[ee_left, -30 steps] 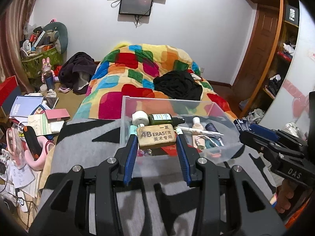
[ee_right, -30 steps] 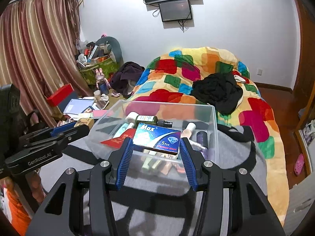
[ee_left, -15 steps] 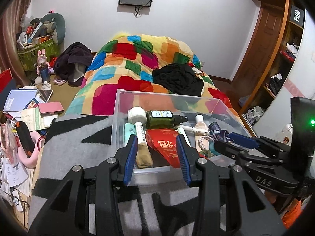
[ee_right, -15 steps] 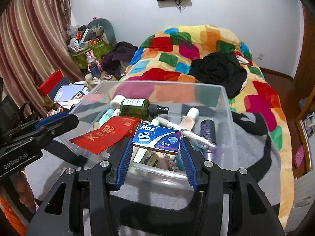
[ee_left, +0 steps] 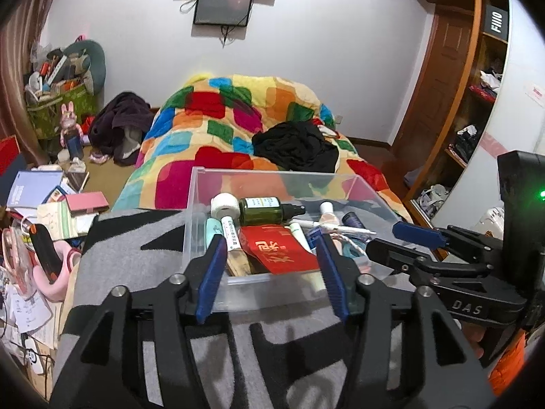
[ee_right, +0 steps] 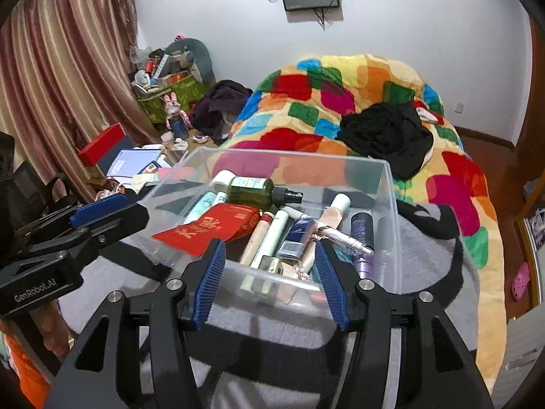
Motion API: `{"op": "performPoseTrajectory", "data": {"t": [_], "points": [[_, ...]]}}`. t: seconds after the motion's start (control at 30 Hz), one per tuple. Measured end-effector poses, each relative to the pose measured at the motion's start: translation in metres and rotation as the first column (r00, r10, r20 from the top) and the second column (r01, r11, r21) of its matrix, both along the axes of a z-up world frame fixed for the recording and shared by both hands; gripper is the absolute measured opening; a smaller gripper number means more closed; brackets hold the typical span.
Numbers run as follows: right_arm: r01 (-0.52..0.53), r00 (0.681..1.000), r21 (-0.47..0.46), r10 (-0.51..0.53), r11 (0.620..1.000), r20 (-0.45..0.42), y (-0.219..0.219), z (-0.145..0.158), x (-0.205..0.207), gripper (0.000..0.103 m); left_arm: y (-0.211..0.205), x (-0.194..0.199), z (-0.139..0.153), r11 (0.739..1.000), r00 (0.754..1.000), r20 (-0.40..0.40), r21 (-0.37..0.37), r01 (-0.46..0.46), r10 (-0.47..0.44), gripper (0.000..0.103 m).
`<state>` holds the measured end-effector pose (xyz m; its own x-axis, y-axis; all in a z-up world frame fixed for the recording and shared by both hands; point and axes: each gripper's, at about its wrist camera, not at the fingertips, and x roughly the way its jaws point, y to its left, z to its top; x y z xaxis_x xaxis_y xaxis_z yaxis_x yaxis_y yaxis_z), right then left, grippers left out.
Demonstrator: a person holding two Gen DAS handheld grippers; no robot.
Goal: Organize objects
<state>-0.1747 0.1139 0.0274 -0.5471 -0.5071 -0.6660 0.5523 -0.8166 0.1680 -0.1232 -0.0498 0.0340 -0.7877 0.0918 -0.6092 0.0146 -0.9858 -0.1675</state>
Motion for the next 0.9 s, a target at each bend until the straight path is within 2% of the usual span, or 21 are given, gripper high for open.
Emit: {"op": "performPoseTrajectory", "data": {"t": [0.07,0.2,0.37,0.47,0.9], "points": [[0.004,1.0,-0.009,-0.004,1.0,-0.03,0.004,0.006,0.008,0.061,0.003,0.009,0.004,1.0,1.0,-0.025,-0.012,0.0,-0.001,0.064],[0.01,0.997,-0.032,-0.013,0.999,-0.081,0.015,0.016,0.024,0.067,0.008,0.023,0.009,1.0,0.998,-0.06,-0.006,0.002,-0.003,0.076],[0.033,0.988,-0.02,-0.035,0.999,-0.149,0.022,0.023,0.038,0.077,0.018,0.038,0.012,0.999,0.996,-0.091,-0.034,0.0,-0.004,0.091],[0.041,0.985,-0.02,-0.044,0.999,-0.164,0.025,0.022,0.042,0.083,0.021,0.043,0.011,0.999,0.995,-0.098,-0.046,-0.004,0.0,0.094],[0.031,0.992,-0.015,-0.032,0.999,-0.118,0.031,0.0,0.048,0.085,0.025,0.052,-0.006,0.998,0.998,-0.067,-0.059,-0.024,0.02,0.097]]}}
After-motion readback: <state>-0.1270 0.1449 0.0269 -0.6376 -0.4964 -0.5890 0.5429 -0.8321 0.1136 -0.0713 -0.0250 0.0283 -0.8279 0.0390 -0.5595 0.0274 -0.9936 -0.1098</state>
